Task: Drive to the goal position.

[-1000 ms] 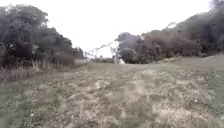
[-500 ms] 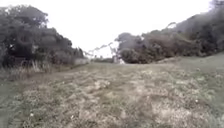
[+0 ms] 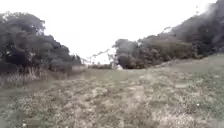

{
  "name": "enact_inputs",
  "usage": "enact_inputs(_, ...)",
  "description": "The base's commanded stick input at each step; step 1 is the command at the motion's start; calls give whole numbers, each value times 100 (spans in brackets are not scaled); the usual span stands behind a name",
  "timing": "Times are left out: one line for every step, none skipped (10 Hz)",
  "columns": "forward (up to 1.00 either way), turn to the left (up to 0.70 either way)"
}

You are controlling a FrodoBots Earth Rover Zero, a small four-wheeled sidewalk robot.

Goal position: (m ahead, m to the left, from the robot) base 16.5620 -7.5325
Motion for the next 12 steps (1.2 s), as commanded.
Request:
enact_inputs(50,0)
enact_inputs(50,0)
enact_inputs(50,0)
enact_inputs(50,0)
enact_inputs(50,0)
enact_inputs(50,0)
enact_inputs(50,0)
enact_inputs(50,0)
enact_inputs(50,0)
enact_inputs(50,2)
enact_inputs(50,1)
enact_inputs(50,3)
